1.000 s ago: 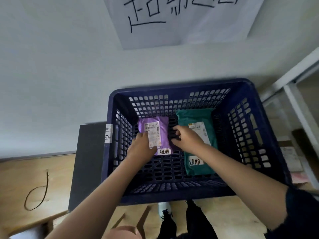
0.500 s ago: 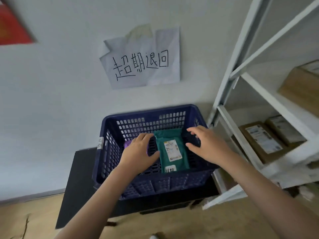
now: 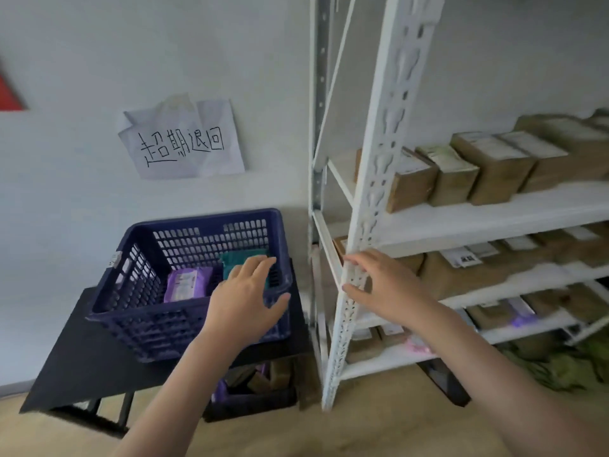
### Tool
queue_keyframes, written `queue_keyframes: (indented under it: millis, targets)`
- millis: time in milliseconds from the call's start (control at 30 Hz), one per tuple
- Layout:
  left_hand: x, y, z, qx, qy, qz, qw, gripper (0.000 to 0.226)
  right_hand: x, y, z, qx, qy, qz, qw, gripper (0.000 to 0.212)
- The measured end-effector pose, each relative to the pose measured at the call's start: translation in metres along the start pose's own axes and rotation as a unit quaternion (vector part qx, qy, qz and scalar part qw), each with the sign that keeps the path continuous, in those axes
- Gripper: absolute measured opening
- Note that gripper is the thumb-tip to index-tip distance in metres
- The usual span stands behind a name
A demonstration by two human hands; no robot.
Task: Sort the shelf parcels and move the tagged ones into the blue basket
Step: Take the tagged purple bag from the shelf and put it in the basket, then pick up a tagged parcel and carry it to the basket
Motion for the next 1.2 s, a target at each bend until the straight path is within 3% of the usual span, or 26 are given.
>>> queue_keyframes:
  millis: [433,867,1000,1200]
  targets:
    - [0.027,0.222,-0.039,0.021,0.024,-0.001,0.999,0.061,-0.108,0.214,0.061,-0.008,0.003,0.002,1.000,0.055]
    - [0.108,0.497,-0.175,0.054,-0.027,-0.003,0.998,0.064,-0.280,0.538,0.136,0.103,0.046,-0.015,0.993,0.050]
    - [0.138,0.595,-0.213,0.053,-0.016,-0.020,0.998,0.063,-0.318,0.631,0.155,0.100,0.049,-0.029,0.993,0.045]
    - [0.173,0.748,-0.263,0.012,0.003,-0.016,1.000,0.053,-0.392,0.771,0.187,0.093,0.064,-0.028,0.993,0.053]
Point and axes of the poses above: each hand's wrist, its own z-axis away from the middle knuckle, its own x-axis out of the palm, y = z × x, the point moved 4 cm from there along -z, towards the middle knuckle, and after that the axes turned 4 degrees about -z, right-handed, at the moved point
